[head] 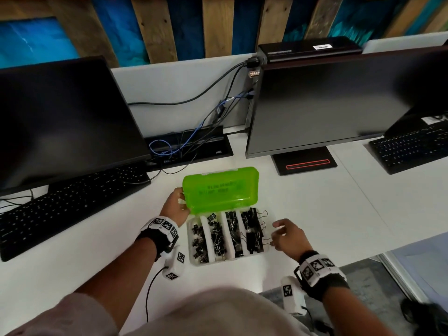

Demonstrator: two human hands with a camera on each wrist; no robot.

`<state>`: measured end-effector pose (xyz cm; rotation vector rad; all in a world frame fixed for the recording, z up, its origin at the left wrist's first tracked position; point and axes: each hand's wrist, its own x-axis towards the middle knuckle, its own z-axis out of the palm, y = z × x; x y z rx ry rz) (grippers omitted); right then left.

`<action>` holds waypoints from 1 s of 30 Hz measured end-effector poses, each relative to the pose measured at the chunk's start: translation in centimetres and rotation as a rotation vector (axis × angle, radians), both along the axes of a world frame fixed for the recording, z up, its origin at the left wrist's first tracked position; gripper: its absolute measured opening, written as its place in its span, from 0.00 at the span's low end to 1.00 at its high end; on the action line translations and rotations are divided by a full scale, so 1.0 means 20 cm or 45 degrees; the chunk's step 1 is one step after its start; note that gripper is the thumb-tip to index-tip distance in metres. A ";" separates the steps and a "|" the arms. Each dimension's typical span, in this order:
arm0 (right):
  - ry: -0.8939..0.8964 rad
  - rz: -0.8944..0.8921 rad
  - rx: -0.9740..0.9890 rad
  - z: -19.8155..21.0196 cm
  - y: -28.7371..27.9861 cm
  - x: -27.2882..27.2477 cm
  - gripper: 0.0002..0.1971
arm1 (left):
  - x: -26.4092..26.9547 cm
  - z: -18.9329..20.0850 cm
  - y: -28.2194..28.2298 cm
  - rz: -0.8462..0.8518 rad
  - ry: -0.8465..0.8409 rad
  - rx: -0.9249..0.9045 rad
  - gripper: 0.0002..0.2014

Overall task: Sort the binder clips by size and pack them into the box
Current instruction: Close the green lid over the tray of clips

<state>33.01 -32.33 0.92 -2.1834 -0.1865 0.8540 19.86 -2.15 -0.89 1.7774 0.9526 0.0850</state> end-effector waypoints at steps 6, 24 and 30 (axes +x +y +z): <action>0.053 0.029 0.023 0.01 -0.03 -0.05 0.14 | -0.21 0.16 -0.10 -0.455 -0.259 0.079 0.28; 0.072 0.235 0.105 -0.06 0.03 0.00 0.30 | -0.20 0.19 -0.42 -1.171 0.221 0.913 0.39; 0.007 0.253 0.056 -0.07 0.04 0.00 0.27 | -0.18 0.21 -0.41 -1.052 0.103 0.928 0.31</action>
